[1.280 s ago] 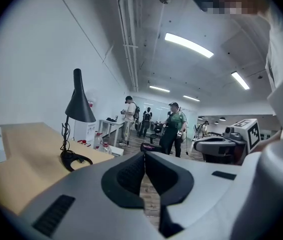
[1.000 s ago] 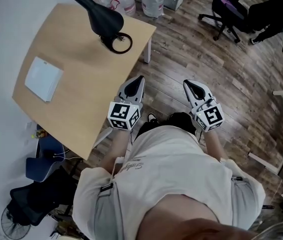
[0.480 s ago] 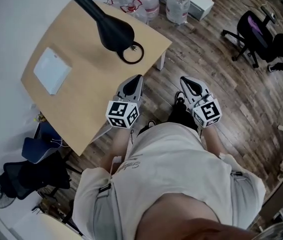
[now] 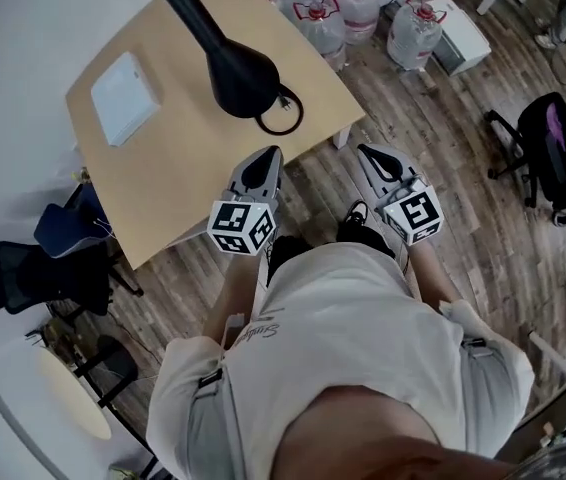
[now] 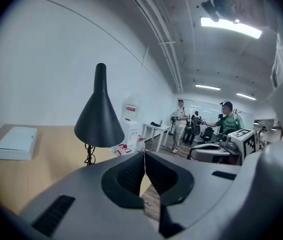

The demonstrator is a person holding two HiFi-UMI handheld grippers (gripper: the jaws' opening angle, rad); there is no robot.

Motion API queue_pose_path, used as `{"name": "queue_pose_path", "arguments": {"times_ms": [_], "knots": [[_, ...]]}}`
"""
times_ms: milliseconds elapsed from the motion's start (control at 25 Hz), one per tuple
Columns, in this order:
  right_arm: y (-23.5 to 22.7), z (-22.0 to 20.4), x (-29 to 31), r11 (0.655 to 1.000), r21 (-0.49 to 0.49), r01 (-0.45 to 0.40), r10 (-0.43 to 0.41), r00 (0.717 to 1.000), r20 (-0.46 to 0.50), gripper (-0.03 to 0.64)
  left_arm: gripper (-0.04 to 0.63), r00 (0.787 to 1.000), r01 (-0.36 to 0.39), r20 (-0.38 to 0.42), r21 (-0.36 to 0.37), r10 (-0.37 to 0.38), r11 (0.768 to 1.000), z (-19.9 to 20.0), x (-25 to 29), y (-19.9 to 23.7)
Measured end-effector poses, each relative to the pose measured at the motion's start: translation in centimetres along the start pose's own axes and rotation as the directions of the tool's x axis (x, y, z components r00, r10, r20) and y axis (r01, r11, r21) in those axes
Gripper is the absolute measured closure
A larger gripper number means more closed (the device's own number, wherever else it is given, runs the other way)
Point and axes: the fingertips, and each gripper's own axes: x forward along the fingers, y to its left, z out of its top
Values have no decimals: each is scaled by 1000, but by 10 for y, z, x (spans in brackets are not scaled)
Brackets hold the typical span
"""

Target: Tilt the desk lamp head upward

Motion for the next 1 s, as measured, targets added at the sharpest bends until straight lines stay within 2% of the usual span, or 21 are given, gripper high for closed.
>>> {"name": "queue_pose_path", "arguments": {"times_ms": [160, 360, 640, 800, 1000], "knots": [[-9, -5, 20, 994, -13, -112, 112, 994, -20, 621, 578, 995, -102, 5, -35, 102, 994, 2, 0, 6], [-19, -7, 41, 986, -20, -164, 164, 986, -22, 621, 578, 991, -135, 1, -42, 135, 990, 4, 7, 12], [-17, 8, 67, 986, -20, -164, 163, 986, -34, 621, 578, 993, -114, 6, -48, 115, 992, -3, 16, 35], [-13, 14, 79, 983, -53, -177, 174, 983, -67, 621, 578, 996, -82, 38, -66, 84, 994, 5, 23, 40], [-5, 9, 100, 985, -64, -162, 157, 984, -82, 621, 578, 998, -41, 53, -40, 43, 998, 3, 14, 49]]}}
